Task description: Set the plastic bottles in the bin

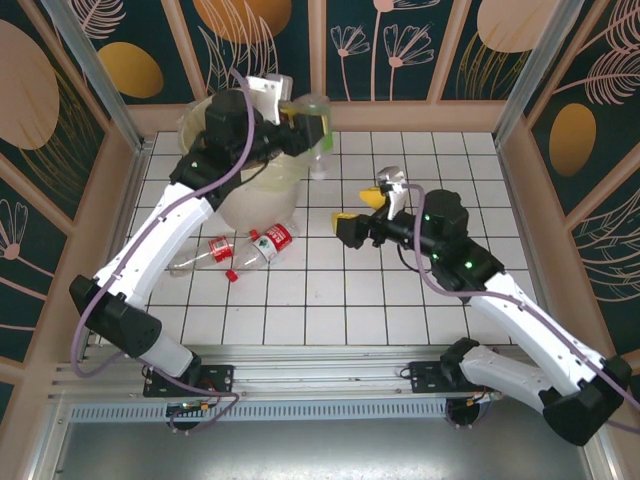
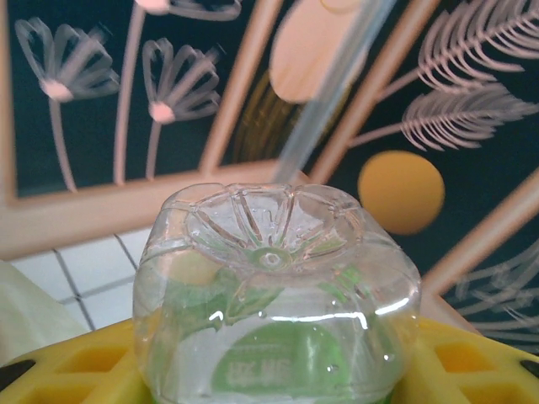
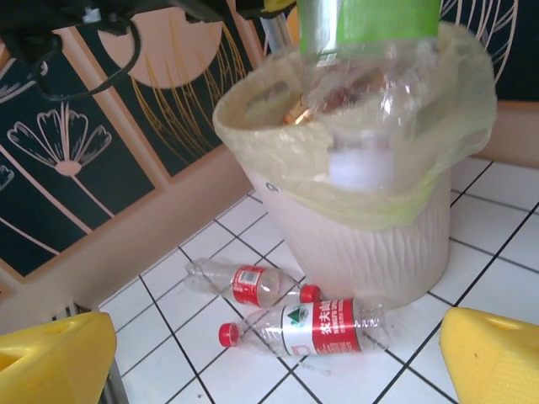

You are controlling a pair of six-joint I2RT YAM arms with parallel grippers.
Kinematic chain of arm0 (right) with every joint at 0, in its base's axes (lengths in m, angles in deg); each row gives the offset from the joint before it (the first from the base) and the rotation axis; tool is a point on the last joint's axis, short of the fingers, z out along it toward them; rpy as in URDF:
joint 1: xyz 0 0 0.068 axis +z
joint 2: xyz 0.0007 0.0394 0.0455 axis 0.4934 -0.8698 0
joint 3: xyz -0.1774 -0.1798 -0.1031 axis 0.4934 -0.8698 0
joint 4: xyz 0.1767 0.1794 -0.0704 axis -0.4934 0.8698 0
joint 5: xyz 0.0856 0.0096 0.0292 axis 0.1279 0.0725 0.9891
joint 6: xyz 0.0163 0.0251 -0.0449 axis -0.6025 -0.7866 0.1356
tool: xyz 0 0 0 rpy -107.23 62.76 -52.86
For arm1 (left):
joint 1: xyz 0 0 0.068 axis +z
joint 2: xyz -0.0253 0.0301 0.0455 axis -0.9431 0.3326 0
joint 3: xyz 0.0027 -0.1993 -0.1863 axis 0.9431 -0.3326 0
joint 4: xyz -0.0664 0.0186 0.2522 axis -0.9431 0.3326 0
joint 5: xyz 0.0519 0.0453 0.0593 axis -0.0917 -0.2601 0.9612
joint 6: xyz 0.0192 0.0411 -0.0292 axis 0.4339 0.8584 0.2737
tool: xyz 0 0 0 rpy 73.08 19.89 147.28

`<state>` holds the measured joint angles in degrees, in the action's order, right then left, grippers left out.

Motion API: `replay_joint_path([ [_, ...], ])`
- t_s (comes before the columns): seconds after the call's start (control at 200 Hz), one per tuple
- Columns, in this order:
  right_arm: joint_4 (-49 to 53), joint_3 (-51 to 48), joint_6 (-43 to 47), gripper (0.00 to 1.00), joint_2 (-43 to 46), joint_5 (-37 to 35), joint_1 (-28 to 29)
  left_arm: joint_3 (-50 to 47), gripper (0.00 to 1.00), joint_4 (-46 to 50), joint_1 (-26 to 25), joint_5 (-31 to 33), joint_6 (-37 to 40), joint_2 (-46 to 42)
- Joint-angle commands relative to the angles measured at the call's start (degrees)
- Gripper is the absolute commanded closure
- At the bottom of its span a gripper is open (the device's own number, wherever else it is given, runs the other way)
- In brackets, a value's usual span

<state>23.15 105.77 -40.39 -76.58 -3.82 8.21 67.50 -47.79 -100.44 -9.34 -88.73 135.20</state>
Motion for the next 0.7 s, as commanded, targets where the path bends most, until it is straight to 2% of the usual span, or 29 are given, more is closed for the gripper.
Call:
replay_joint_path([
  [0.0,1.4,-1.1,-1.9,0.01,2.9,-3.2,0.4,7.2,0.44,7.6,2.6,7.1,5.5,1.9],
  [0.165,3.3,-1.6,-2.4,0.01,5.2,-5.6,0.3,16.2,0.44,13.2,6.5,16.2,11.8,6.3],
  [0.375,4.5,-2.3,-2.1,0.01,6.9,-6.6,0.3,17.9,0.44,16.4,7.7,26.1,20.0,10.4],
  [0.696,6.1,-2.4,-2.8,0.01,7.8,-8.1,0.3,19.6,0.41,20.5,7.9,31.7,24.5,16.4],
])
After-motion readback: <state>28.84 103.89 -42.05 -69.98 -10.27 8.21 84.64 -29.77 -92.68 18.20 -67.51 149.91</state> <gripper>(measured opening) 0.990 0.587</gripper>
